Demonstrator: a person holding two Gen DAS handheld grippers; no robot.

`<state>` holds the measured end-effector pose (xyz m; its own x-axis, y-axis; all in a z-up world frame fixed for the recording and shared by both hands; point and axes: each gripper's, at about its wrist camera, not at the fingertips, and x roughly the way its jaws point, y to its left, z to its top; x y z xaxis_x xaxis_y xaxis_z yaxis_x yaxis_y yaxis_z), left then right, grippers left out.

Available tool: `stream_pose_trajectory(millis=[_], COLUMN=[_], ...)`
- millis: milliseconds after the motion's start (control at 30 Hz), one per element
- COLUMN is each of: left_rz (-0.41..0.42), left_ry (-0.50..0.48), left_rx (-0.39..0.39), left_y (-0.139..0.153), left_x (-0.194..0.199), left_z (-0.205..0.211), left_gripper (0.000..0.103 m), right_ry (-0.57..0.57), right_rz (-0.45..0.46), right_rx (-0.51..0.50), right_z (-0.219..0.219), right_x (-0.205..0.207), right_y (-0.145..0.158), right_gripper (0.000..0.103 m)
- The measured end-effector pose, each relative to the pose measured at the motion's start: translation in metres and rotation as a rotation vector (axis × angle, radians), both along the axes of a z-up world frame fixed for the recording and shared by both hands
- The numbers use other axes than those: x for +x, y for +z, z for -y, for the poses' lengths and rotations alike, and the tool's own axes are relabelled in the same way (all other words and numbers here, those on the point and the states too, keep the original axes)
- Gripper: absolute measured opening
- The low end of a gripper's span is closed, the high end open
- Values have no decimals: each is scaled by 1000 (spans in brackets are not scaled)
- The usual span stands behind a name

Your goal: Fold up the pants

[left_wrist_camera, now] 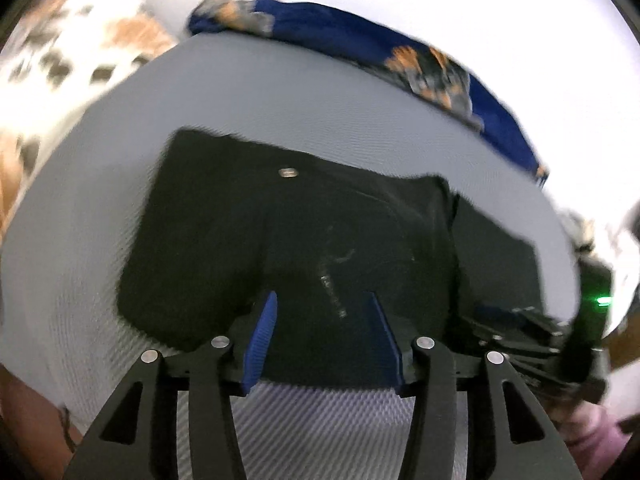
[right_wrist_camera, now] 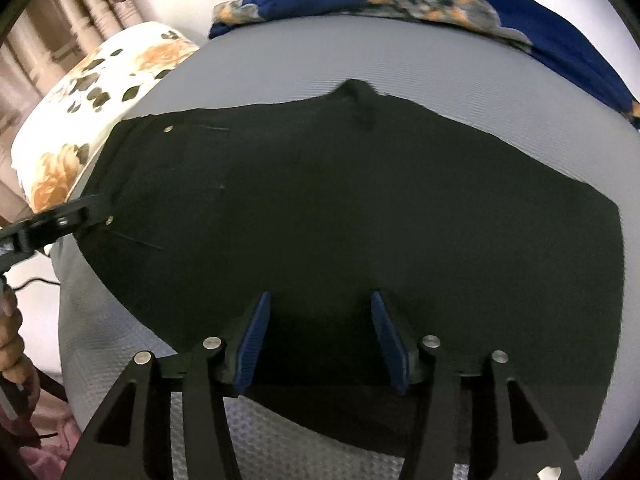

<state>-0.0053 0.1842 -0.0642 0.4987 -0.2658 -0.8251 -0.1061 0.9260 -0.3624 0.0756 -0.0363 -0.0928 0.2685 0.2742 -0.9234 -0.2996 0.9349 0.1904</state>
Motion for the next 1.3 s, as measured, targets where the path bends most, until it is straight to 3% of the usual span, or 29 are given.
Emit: stream_pose_trajectory(millis=[167, 367, 567, 867, 1133, 1300], left_rz=[14, -5, -47, 20, 32, 58], left_ry=[101, 194, 255, 300, 321, 308], left_rx=[-148, -338, -439, -607, -666, -638], left_y=[-5, -34, -68, -87, -91, -89], left_x=[-33, -50, -48, -42, -39, -38], left_z=[-52, -83, -94, -119, -133, -133], left_gripper=[50, 50, 50, 54, 54, 54], right_ry=[16, 30, 34, 36, 38, 30], right_rz=[-18, -25, -38, -46, -51, -58], right_rx=[13, -6, -15, -38, -47, -35], right_z=[-13, -22, -26, -31, -31, -28], right_x=[5, 6, 6, 9, 12, 12], right_y=[-2, -4, -4, -5, -4, -4], right_gripper=[72, 81, 83, 86, 86, 86])
